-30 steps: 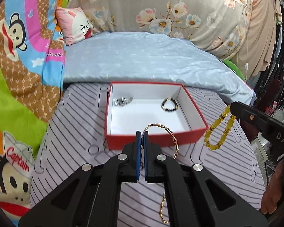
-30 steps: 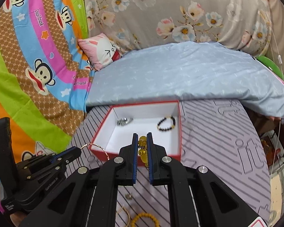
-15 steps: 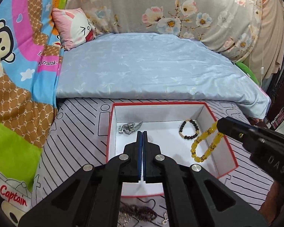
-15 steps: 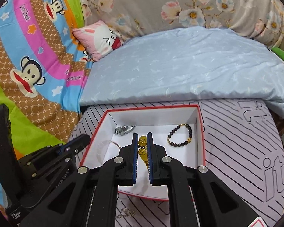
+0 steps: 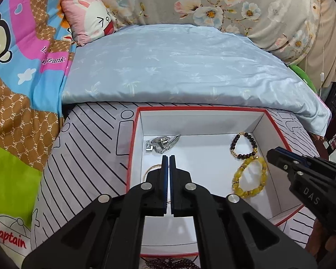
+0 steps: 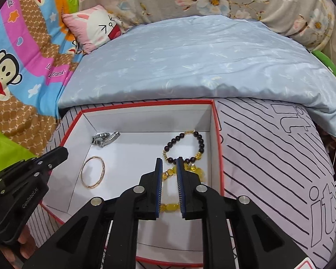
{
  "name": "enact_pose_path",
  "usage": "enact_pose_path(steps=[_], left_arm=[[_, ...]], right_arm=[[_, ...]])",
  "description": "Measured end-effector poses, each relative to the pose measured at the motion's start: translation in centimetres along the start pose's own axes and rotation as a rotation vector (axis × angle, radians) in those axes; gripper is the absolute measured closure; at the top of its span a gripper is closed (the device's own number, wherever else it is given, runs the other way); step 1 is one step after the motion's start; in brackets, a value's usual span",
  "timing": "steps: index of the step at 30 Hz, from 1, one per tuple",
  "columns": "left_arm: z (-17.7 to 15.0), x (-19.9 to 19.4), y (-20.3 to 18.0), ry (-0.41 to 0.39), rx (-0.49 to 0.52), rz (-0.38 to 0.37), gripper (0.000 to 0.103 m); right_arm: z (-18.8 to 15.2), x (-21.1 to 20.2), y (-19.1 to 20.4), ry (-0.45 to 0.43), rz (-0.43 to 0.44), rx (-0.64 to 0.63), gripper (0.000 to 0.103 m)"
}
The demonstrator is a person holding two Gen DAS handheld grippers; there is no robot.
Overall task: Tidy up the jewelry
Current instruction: 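Carry the bangle and yellow bracelet into the red box and open both tools, then lift both open tools out of the red box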
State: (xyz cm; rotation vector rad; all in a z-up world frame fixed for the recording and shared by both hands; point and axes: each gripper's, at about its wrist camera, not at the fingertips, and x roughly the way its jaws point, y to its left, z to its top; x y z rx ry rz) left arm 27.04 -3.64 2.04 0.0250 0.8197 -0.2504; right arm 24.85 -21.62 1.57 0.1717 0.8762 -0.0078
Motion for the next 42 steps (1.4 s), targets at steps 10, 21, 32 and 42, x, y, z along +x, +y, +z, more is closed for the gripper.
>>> enact_pose_path(steps=[10,21,32,42], left_arm=[[-1.5,-3.1,1.7,-0.036,-0.032,0.044,0.067],[-5.8,-7.1,2.1,-0.024,-0.032,0.040,0.064],[-11.0,-8.6,2.4,0.046,-0.035,0.032,0.058],[-14.6,-8.9,2.5,0.109,-0.045,0.029,0.058]], right_arm=[[-1.9,-4.9,0.4,-0.078,-0.010,-0.012,0.064],[-6.9,-9.6,1.1,-0.086,0.002,-0.019,0.064],[-12.9,-11.5,1.0,-0.017,-0.003,-0.015,0.064],[-17.0,-11.5,0.8,0.054,-0.002,-0.001,0.064]])
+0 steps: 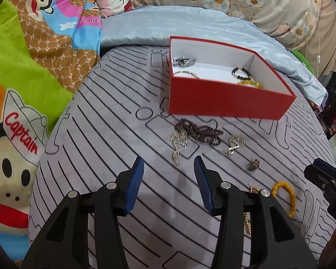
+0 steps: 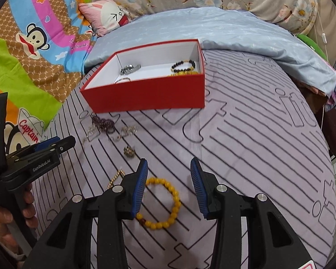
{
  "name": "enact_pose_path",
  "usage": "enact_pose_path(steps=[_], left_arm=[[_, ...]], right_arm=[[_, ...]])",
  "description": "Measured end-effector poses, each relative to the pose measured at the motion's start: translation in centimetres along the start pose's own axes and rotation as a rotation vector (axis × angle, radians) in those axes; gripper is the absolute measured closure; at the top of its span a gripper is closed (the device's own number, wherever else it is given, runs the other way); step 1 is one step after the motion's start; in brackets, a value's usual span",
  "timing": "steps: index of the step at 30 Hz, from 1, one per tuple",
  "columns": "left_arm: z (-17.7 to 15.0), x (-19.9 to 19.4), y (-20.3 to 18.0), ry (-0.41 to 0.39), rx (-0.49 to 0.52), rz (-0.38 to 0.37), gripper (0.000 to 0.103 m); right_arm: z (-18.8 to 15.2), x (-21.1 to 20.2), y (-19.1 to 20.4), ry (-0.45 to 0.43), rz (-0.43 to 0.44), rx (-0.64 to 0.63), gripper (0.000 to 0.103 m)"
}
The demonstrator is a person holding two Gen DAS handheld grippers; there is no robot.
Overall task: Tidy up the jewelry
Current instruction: 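Lift both open tools out of the red box, then grasp the orange round-bead bracelet with the right tool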
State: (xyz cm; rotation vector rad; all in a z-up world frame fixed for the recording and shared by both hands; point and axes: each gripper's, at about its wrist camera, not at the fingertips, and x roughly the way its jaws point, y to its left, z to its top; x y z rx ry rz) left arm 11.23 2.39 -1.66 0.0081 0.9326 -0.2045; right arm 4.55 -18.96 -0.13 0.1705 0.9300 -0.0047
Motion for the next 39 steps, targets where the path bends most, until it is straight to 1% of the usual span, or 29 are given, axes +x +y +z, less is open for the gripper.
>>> enact_pose_path(steps=[9,13,19,21,23,25,28,29,33,39], left_arm=[[-1.7,-0.2,-0.1,0.028,-0.004,-0.016,0.058],[-2.2,-0.3,-0.4,0.033,0.001,-0.025,0.058],[-2.6,-0.3,-0.6,0.042,0.005,-0.026,0.058],[-2.7,-0.3,-0.6,0.045,0.001,-0.029,0.058],[-2.8,-0.3,-0.5,0.047,0.001,-0.026,0.055],[-2.9,-0.3,-0.5,0.046,-0.003,-0.024,0.050],[-3.0,-0.3,-0.4,0.050,-0.007,-0.023,0.049],[-3.0,-0.2,-0.3,0.052,-0.009,-0.022,0.049],[-2.9,0.0,0.0,0.058,-0.021,-0.021,0.049],[-1.8,0.3,-0.1,0.050,-0.038,-0.032,0.049]], right_arm=[[-2.7,1.0,-0.4,0.059,-0.006,0.011,0.064],[-3.1,1.5,-0.5,0.070,-0.007,0.015,0.064],[-3.5,2.1,-0.6,0.080,-0.010,0.014,0.067],[-3.5,2.3,-0.6,0.080,-0.017,0.011,0.071],[-3.6,2.3,-0.4,0.074,-0.038,-0.005,0.075],[-3.7,2.4,-0.3,0.072,-0.046,-0.014,0.078],[-3.6,2.4,-0.5,0.071,-0.048,-0.017,0.089],[-3.6,2.5,-0.5,0.073,-0.047,-0.014,0.094],[-3.5,2.5,-0.7,0.074,-0.039,-0.004,0.096],[-3.3,2.5,-1.3,0.080,-0.008,0.044,0.097]])
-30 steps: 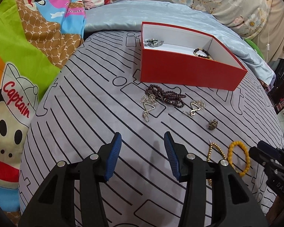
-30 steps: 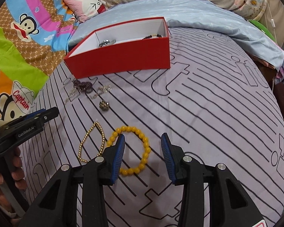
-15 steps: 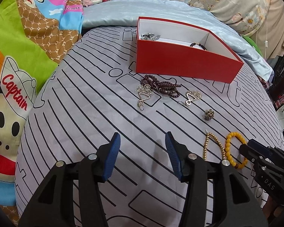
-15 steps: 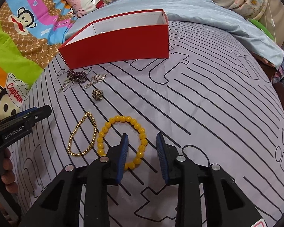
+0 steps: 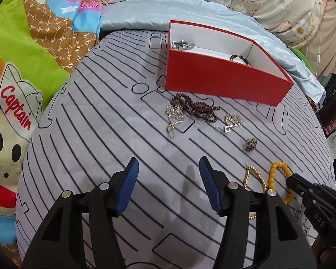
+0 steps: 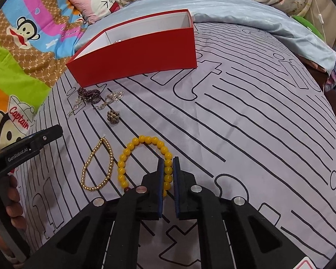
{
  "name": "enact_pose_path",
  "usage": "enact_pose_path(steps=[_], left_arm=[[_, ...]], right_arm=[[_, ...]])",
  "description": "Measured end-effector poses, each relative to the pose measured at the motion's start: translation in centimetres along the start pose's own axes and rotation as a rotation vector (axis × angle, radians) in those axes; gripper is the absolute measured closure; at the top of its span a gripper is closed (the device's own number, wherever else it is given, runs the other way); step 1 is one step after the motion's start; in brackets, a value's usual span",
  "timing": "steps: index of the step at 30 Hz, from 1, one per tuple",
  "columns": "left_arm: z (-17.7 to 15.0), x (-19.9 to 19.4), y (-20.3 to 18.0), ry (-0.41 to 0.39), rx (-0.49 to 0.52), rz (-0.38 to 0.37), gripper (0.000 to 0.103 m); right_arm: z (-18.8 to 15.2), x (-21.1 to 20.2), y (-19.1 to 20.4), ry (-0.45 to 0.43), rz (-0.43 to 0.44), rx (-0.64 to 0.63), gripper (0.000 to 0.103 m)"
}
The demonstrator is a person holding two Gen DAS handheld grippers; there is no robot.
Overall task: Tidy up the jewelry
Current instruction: 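Grasp the orange round-bead bracelet with the right tool, then grasp the dark red bead strand with the left tool while the right tool holds the orange bracelet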
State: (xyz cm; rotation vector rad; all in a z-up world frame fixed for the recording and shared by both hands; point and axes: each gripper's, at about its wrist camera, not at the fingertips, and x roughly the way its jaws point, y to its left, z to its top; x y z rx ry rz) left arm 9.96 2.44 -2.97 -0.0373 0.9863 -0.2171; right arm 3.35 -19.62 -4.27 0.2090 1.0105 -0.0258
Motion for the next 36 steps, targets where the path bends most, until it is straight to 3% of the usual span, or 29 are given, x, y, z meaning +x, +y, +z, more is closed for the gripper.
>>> enact_pose_path(steps=[12,20,24,27,31,36], left_arm=[[3.7,1.9,-2.1,0.027,-0.095,-0.113,0.049],[5.5,4.2,-2.9,0.044,-0.153,-0.101,0.049],[5.9,5.1,-3.1,0.066,-0.142,-0.097,0.072],[5.9,5.1,-3.0,0.062,-0.122,-0.096,0.077],[5.9,5.3,-2.9,0.064,-0.106,-0.111,0.099],[5.7,4.5,-3.0,0.035,-0.077,-0.120,0.100]], right_arm=[[0.5,-0.1,0.0,-0.004,0.027,0.009,0.097],[0.8,0.2,-0.2,0.000,0.040,0.015,0.097],[0.9,0.3,-0.1,0.000,0.046,0.016,0.097],[1.0,0.3,-0.2,-0.003,0.050,0.017,0.097],[1.2,0.2,-0.2,-0.008,0.055,0.018,0.096],[1.4,-0.2,-0.1,-0.017,0.058,0.017,0.096]])
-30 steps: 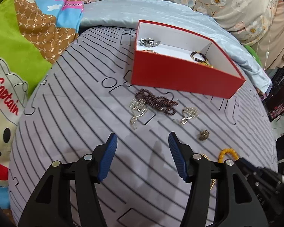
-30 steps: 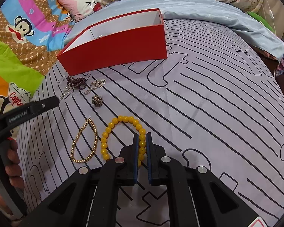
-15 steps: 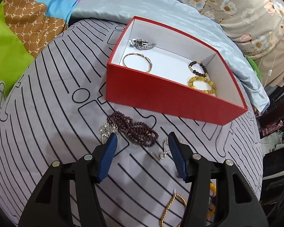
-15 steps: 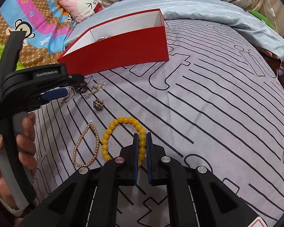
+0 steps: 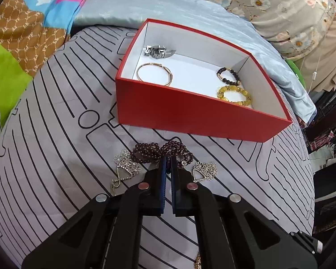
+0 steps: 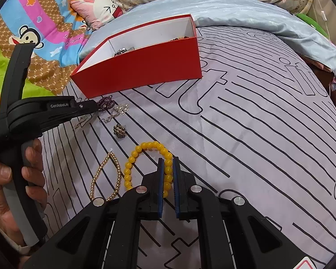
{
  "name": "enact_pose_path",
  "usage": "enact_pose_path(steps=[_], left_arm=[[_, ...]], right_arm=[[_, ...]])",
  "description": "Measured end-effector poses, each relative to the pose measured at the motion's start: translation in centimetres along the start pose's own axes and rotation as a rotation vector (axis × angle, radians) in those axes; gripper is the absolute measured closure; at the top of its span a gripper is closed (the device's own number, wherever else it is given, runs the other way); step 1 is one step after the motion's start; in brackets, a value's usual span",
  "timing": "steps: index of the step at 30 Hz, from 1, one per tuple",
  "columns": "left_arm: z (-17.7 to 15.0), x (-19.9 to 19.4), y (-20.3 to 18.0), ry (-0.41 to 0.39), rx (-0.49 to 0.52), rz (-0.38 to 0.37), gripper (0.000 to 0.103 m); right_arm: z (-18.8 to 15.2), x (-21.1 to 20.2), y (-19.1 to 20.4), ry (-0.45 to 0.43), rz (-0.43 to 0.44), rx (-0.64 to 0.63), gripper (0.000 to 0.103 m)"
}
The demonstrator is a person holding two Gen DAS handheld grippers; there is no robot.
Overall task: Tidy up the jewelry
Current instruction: 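Grasp the dark red bead strand with the left tool while the right tool holds the orange bracelet, then carry the dark red strand and orange bracelet into the red box and open both tools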
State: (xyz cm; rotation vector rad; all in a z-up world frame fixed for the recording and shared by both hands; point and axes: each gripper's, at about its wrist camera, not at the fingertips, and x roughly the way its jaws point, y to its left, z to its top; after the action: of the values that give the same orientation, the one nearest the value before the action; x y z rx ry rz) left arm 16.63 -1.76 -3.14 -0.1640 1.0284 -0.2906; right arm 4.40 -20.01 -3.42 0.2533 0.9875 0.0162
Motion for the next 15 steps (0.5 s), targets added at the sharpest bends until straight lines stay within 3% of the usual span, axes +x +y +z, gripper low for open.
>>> enact_pose_path(steps=[15], left_arm=[[0.2,-5.7,-0.5,-0.093,0.047,-0.058,0.101]], right_arm=[[1.8,-3.2,0.9,-0.085,0.031,-0.016,0.096]])
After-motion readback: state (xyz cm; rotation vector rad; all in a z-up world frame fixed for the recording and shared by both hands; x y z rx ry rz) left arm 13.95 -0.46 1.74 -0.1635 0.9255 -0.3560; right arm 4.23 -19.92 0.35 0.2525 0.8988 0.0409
